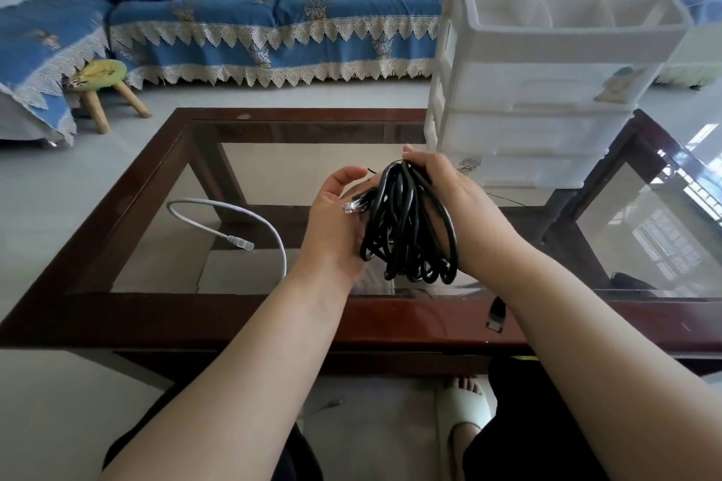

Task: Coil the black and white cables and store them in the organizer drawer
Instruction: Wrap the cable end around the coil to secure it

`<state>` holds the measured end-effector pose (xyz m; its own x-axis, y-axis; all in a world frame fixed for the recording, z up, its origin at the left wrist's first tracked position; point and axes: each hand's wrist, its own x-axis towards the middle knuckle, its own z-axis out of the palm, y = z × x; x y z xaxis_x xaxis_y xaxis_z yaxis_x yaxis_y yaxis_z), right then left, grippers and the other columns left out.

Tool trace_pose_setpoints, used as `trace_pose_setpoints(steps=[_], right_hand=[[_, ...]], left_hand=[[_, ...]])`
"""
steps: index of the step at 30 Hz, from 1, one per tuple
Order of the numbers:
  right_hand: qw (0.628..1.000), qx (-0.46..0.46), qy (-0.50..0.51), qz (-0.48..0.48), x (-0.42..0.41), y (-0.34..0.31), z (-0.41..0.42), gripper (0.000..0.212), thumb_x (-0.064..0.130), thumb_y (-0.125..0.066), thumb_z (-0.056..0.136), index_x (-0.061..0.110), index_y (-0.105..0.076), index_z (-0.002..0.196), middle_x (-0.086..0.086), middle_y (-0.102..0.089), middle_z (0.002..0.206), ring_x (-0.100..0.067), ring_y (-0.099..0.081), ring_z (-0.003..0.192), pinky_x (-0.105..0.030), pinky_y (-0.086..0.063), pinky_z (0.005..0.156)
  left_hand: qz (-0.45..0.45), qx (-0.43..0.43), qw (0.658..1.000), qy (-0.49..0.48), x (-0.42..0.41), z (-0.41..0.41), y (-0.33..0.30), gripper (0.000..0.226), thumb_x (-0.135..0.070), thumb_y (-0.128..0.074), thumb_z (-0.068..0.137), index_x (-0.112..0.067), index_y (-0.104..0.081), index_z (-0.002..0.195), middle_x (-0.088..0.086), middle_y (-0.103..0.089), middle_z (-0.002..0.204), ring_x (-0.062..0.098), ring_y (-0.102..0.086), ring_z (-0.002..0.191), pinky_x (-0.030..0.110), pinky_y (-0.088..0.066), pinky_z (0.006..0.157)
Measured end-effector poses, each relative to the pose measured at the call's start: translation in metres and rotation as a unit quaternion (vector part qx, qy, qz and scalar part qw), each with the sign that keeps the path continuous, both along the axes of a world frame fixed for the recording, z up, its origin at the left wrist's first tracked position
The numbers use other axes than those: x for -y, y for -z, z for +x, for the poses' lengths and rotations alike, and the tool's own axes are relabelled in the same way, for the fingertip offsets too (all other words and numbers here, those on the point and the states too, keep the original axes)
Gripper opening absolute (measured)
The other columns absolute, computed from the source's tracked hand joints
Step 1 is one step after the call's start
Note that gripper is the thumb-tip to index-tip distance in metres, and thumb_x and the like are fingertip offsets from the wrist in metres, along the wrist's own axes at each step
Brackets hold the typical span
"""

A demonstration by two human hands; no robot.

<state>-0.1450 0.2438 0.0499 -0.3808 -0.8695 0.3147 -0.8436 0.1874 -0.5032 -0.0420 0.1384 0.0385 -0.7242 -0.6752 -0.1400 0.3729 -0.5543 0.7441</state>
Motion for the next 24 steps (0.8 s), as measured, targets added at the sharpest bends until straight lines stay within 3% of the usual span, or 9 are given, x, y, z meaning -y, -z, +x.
trace_pose_setpoints(steps=[2,4,8,11,16,18,21,23,24], right_hand=[[1.000,-0.018,-0.019,0.018,-0.001,0.003,-0.002,0.079,0.011,-0.070,0.082,0.013,-0.025,0.147,-0.010,-0.040,0.146,-0.025,-0.042,0.131,-0.025,-0.031,0.102],[0.999,-0.036,0.014,0.012,0.002,0.005,-0.001,0.076,0.010,-0.069,0.082,0.015,-0.028,0.146,-0.010,-0.047,0.140,-0.027,-0.048,0.124,-0.029,-0.037,0.099],[0.997,-0.048,0.045,-0.043,0.008,0.003,-0.002,0.054,0.017,-0.064,0.087,0.007,-0.034,0.130,-0.013,-0.062,0.110,-0.030,-0.061,0.091,-0.044,-0.053,0.076],[0.996,-0.054,0.016,-0.066,0.007,0.002,-0.007,0.042,0.018,-0.066,0.087,0.000,-0.038,0.112,-0.013,-0.061,0.085,-0.031,-0.060,0.069,-0.050,-0.052,0.061],[0.997,-0.039,-0.030,-0.061,0.002,0.005,-0.016,0.041,0.013,-0.069,0.083,-0.002,-0.040,0.107,-0.014,-0.061,0.083,-0.033,-0.060,0.071,-0.051,-0.051,0.062],[1.000,0.016,-0.014,-0.010,0.006,0.009,-0.019,0.037,0.014,-0.067,0.084,0.001,-0.040,0.105,-0.008,-0.059,0.083,-0.028,-0.059,0.075,-0.046,-0.052,0.067],[0.982,0.186,-0.018,0.007,0.018,-0.001,-0.020,0.012,0.017,-0.054,0.090,0.011,-0.044,0.085,0.006,-0.047,0.069,-0.008,-0.051,0.063,-0.024,-0.045,0.063],[0.921,0.388,-0.025,0.034,0.029,-0.006,-0.017,0.014,0.004,-0.043,0.097,0.007,-0.054,0.089,0.005,-0.036,0.062,-0.003,-0.047,0.063,-0.017,-0.040,0.059],[0.910,0.414,0.002,0.038,0.028,-0.008,-0.013,0.019,-0.001,-0.040,0.098,-0.001,-0.059,0.099,0.004,-0.035,0.063,-0.006,-0.048,0.071,-0.018,-0.041,0.064]], left_hand=[[-0.004,0.016,1.000,0.000,-0.001,0.000,-0.001,0.018,-0.008,-0.062,0.078,-0.019,-0.056,0.091,0.001,-0.069,0.067,0.015,-0.066,0.056,0.024,-0.055,0.053],[-0.006,0.031,0.999,0.002,-0.002,-0.001,0.001,0.015,-0.006,-0.061,0.083,-0.018,-0.057,0.091,0.000,-0.069,0.067,0.014,-0.066,0.056,0.024,-0.054,0.051],[-0.045,0.032,0.998,0.000,-0.003,-0.002,-0.002,0.022,-0.008,-0.065,0.076,-0.017,-0.057,0.094,0.001,-0.071,0.068,0.014,-0.066,0.057,0.026,-0.056,0.054],[-0.117,0.052,0.992,0.003,0.002,-0.001,-0.005,0.036,0.006,-0.067,0.074,-0.015,-0.060,0.102,0.003,-0.072,0.076,0.018,-0.067,0.064,0.031,-0.056,0.062],[-0.191,0.119,0.974,-0.006,0.002,0.004,-0.004,0.028,0.001,-0.072,0.080,-0.015,-0.067,0.102,0.022,-0.068,0.092,0.032,-0.065,0.080,0.045,-0.057,0.078],[-0.251,0.127,0.959,-0.021,0.003,0.005,-0.005,0.026,-0.007,-0.075,0.080,-0.017,-0.066,0.103,0.028,-0.067,0.093,0.030,-0.067,0.078,0.043,-0.057,0.077],[-0.285,0.123,0.950,-0.037,0.003,0.007,-0.005,0.023,-0.010,-0.075,0.081,-0.016,-0.065,0.101,0.007,-0.074,0.083,0.020,-0.072,0.077,0.033,-0.058,0.072],[-0.294,0.123,0.946,-0.052,0.003,0.007,-0.004,0.021,-0.007,-0.073,0.082,-0.015,-0.065,0.099,-0.001,-0.074,0.078,0.016,-0.071,0.076,0.029,-0.057,0.070],[-0.296,0.120,0.946,-0.065,0.003,0.006,-0.003,0.020,-0.006,-0.073,0.082,-0.014,-0.066,0.099,-0.001,-0.074,0.079,0.017,-0.072,0.078,0.028,-0.057,0.069]])
